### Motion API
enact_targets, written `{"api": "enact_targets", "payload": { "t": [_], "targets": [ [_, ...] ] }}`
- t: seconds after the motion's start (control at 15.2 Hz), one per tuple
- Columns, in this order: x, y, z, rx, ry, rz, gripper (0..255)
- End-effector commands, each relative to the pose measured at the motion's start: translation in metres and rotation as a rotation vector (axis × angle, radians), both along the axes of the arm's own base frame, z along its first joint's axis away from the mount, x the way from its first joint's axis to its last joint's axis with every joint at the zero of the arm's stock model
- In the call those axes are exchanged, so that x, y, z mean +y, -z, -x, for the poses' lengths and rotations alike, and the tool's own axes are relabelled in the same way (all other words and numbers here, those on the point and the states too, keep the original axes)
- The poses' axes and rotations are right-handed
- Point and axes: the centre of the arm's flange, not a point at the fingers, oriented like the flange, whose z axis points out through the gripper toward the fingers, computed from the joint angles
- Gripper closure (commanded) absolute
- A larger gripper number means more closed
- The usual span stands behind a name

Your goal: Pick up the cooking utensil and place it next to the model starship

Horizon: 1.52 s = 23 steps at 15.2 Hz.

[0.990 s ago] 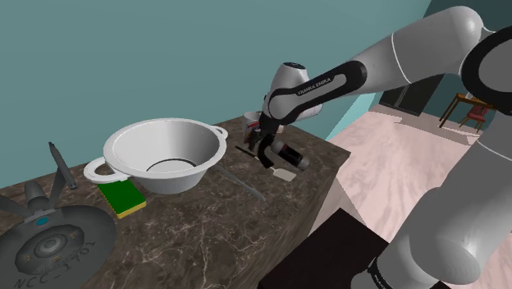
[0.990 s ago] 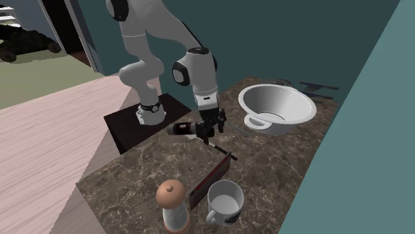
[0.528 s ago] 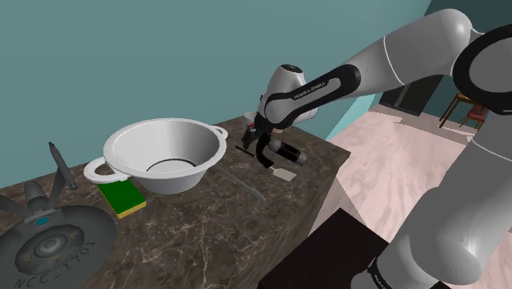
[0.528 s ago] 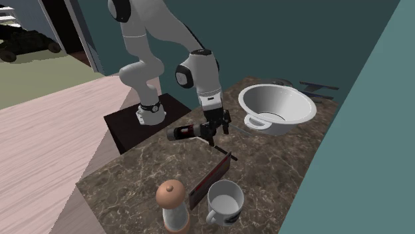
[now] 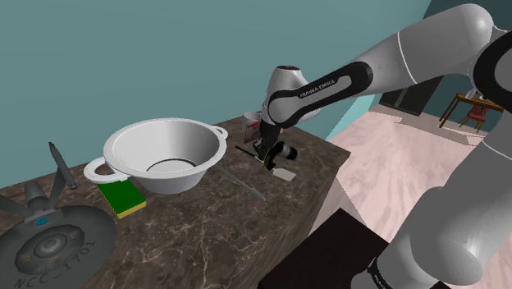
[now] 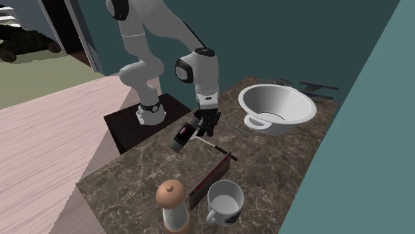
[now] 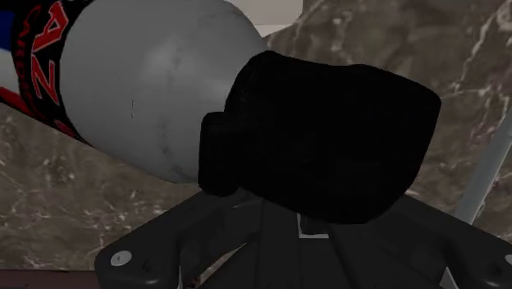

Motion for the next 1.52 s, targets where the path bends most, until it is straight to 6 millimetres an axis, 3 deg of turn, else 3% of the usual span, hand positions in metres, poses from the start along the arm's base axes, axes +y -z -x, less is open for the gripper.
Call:
{"api": "enact_targets", "payload": {
  "t": [0.0, 0.2, 0.26, 0.4, 0.46, 0.92, 1.45],
  "targets": [
    [-0.002, 0.002, 0.004, 0.024, 0.001, 0.002, 255],
    [-0.002, 0.002, 0.003, 0.021, 0.001, 0.002, 255],
    [-0.002, 0.002, 0.003, 0.021, 0.001, 0.002, 0],
    [-0.026, -0.002, 0.015, 0.032, -0.030, -0.008, 0],
    [-0.028, -0.002, 0.016, 0.033, -0.032, -0.009, 0],
    [-0.028, 0.038, 0.014, 0.033, -0.032, -0.009, 0],
    [-0.028, 0.038, 0.014, 0.033, -0.032, -0.009, 0]
  ]
}}
